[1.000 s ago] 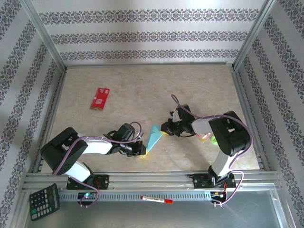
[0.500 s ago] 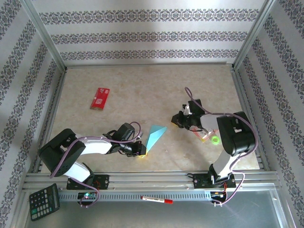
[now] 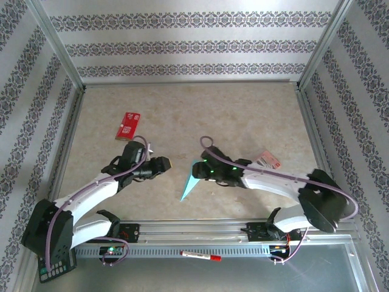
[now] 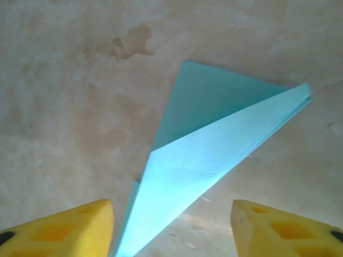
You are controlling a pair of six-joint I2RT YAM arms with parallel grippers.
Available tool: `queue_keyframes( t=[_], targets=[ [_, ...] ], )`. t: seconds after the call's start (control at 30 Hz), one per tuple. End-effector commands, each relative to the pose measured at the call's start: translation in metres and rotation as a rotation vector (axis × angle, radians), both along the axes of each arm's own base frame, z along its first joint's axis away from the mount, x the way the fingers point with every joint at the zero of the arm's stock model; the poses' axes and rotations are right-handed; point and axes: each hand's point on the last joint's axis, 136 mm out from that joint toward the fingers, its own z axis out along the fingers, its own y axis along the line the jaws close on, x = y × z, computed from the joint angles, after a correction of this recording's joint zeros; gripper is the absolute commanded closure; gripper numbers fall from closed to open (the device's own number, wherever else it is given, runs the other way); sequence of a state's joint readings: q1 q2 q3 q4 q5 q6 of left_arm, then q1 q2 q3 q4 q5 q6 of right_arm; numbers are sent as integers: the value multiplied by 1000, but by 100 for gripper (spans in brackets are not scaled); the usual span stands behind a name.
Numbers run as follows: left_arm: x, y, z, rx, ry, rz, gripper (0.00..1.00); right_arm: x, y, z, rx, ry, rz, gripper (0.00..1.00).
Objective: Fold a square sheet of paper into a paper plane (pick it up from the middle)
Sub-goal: Turn over a paper plane at the center of the table.
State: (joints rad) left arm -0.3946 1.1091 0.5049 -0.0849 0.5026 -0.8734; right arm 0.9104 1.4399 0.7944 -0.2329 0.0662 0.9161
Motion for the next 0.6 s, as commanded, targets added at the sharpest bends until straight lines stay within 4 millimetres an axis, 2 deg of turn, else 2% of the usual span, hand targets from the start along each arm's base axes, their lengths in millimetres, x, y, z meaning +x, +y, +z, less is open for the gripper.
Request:
queue_keyframes(
  t=[0.0, 0.1, 0.27, 0.57],
  targets=[
    [-2, 20, -10, 70, 35, 31, 52, 11, -8, -12, -203, -31, -130, 33],
    [-1, 19, -8, 57, 29, 20, 52, 8, 3, -23, -323, -34, -114, 28],
    [-7, 18, -12, 43, 35, 4, 51, 7, 0, -31, -459, -46, -103, 27],
    [-11, 18, -18, 43, 45, -4, 52, 0, -14, -34, -497, -38, -107, 33]
  ],
)
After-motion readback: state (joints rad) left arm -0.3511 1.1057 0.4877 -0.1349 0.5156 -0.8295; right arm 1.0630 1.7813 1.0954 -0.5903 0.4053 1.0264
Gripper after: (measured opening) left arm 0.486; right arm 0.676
